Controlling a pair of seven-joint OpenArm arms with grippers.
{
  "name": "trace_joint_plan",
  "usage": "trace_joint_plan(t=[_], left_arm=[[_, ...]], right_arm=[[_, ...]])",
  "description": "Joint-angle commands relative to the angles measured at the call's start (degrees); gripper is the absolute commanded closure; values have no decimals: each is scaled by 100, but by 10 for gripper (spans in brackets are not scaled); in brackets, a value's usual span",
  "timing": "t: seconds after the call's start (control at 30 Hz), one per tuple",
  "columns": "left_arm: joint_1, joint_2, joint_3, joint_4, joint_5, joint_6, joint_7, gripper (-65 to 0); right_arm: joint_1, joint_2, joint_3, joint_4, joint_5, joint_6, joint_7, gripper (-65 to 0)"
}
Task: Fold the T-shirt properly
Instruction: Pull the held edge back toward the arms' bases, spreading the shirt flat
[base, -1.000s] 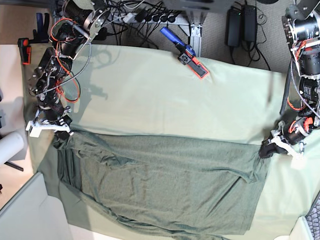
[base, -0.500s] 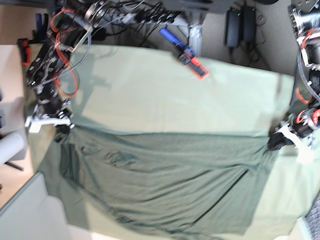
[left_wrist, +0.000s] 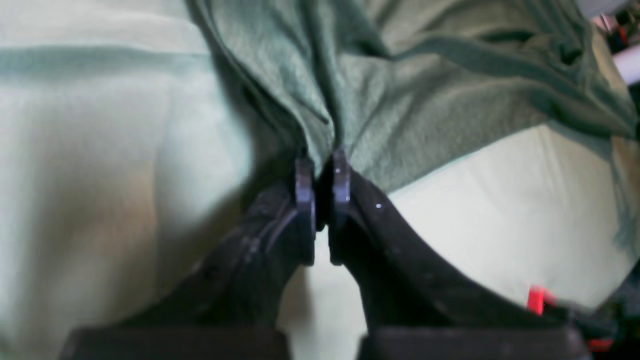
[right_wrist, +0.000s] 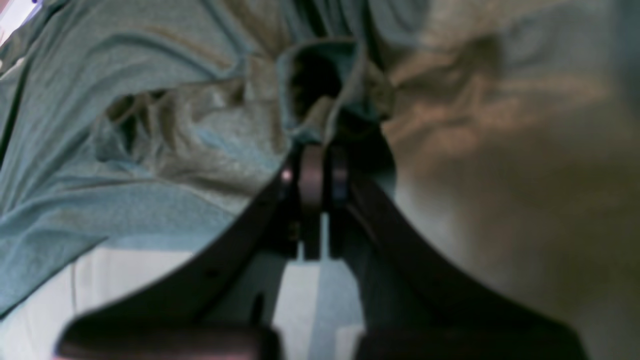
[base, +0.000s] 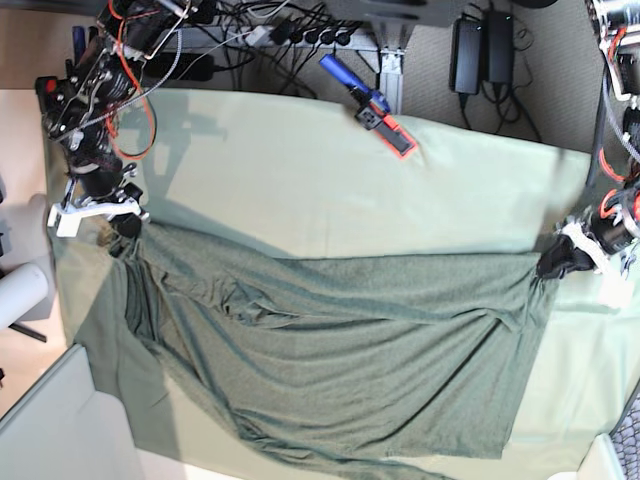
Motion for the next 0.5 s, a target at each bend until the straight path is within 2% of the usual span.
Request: trace_joint_plan(t=[0.0, 0.23, 0.47], left_arm=[[59, -81, -85, 249, -101, -91, -83, 0], [636, -81, -529, 656, -111, -91, -85, 0], [1158, -120, -599, 1193, -111, -91, -85, 0]], right_arm=[[11, 111, 136, 125, 133, 44, 35, 0], [-334, 116, 610, 133, 330, 46, -85, 0], [-815, 131, 693, 310, 459, 46, -144, 0]])
